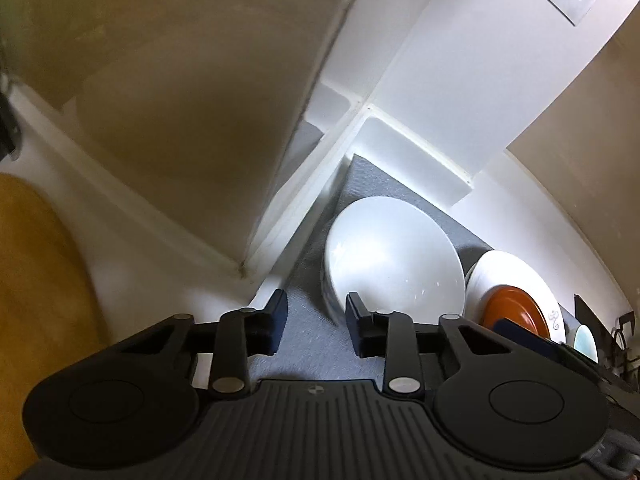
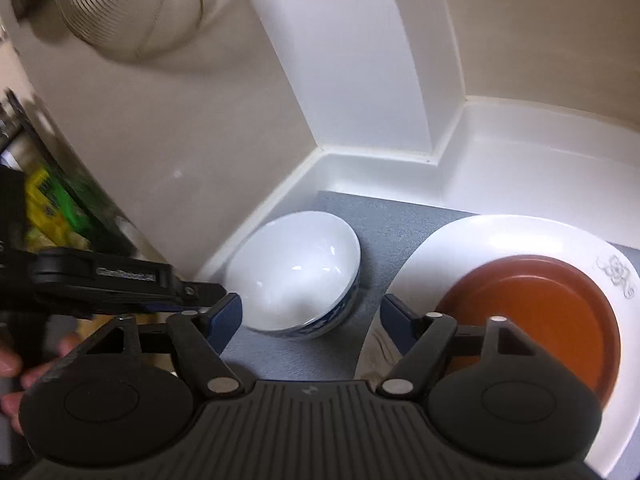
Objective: Organize plates and bowls
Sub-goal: 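Grasp the rim of the plain white bowl with both grippers and lift it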
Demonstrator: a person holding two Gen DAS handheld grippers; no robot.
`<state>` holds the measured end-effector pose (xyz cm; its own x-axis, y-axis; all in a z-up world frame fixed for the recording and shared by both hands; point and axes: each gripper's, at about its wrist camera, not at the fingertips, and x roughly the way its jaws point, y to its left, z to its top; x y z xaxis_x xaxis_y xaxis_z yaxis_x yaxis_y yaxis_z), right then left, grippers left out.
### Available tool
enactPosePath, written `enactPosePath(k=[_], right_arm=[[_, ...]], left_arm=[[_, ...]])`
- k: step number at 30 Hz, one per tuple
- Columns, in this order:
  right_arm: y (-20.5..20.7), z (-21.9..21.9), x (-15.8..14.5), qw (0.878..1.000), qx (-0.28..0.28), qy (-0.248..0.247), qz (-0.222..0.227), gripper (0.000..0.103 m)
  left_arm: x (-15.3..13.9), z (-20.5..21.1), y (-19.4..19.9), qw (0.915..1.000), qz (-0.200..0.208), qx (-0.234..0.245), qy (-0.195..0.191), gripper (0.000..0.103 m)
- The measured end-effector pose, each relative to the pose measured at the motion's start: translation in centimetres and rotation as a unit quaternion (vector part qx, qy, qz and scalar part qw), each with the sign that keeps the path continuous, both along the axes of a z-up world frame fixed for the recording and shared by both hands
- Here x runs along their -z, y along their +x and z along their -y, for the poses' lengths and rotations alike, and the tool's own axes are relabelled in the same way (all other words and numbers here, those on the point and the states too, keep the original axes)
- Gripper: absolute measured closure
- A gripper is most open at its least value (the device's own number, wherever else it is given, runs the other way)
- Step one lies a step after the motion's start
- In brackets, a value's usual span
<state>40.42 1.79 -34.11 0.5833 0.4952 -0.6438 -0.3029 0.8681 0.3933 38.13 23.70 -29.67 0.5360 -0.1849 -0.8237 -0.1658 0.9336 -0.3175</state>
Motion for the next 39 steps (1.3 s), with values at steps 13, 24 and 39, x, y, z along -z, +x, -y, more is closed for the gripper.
enactPosePath(k=[13,24,39], right_arm=[[1.2,-1.2,1.8,0.998,0.022,-0.026,-0.045,0.090],[-0.9,-1.0,2.2,0.999,-0.005,-0.009,-0.034,0.077],[-3.1,2.4,-1.3,1.000,0.018,0.024,0.005,0.086]], left_arm=[[0.5,1.2,-0.1,0.9978,-0.045,0.045,0.017,0.087],[3.3,0.9,1.5,0.9963,-0.080,0.032,0.009,0.087],[-2.6,5.3,0.0,0.9946,-0.060,0.057,0.063,0.088]])
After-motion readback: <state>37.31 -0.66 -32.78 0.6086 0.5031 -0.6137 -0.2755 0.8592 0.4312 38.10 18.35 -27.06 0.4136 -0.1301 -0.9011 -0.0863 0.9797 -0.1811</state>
